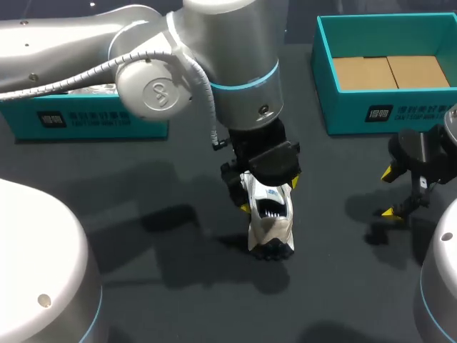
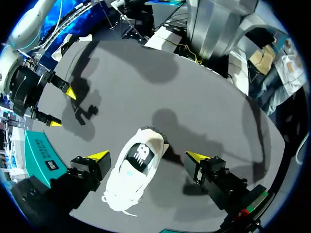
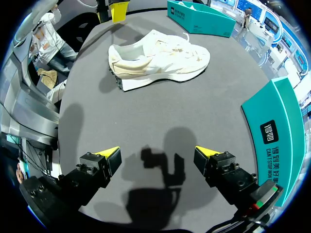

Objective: Take the shoe out of the shoebox, open the shoe tongue, remove and reinsert the insole, then place the shoe into the shoebox

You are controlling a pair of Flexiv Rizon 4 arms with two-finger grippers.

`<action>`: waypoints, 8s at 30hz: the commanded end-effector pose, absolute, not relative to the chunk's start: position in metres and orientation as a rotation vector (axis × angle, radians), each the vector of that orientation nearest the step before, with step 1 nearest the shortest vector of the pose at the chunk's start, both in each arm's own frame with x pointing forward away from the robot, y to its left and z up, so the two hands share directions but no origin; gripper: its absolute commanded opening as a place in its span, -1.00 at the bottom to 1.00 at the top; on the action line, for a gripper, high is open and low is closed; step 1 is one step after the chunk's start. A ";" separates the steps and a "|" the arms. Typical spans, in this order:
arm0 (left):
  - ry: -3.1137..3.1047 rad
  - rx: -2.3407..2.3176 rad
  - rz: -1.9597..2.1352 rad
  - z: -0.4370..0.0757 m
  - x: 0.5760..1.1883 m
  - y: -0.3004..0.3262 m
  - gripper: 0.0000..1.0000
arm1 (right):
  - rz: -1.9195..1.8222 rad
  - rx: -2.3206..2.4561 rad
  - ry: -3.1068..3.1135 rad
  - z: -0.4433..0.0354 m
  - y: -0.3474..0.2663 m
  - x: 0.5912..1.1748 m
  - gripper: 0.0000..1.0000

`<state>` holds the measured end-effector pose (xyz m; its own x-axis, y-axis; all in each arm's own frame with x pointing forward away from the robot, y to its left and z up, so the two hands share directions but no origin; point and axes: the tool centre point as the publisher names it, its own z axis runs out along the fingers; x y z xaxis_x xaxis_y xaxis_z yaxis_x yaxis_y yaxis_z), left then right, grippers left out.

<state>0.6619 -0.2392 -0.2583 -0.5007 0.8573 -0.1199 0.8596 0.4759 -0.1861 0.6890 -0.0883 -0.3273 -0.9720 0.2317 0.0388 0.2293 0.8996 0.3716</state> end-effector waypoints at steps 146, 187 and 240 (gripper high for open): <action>3.241 0.053 -0.147 -0.290 0.666 -0.200 -1.00 | 0.593 0.371 3.053 -0.327 -0.088 0.687 1.00; 3.191 0.115 -0.146 -0.144 0.772 -0.059 -1.00 | 0.593 0.371 3.053 -0.327 -0.088 0.687 1.00; 3.218 0.371 -0.210 -0.126 1.042 0.269 -1.00 | 0.593 0.371 3.053 -0.327 -0.088 0.687 1.00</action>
<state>1.0212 0.2537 -0.1313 -0.9778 0.2091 -0.0138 0.2092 0.9705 -0.1201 0.6889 -0.0883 -0.3273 -0.9720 0.2317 0.0388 0.2292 0.8997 0.3716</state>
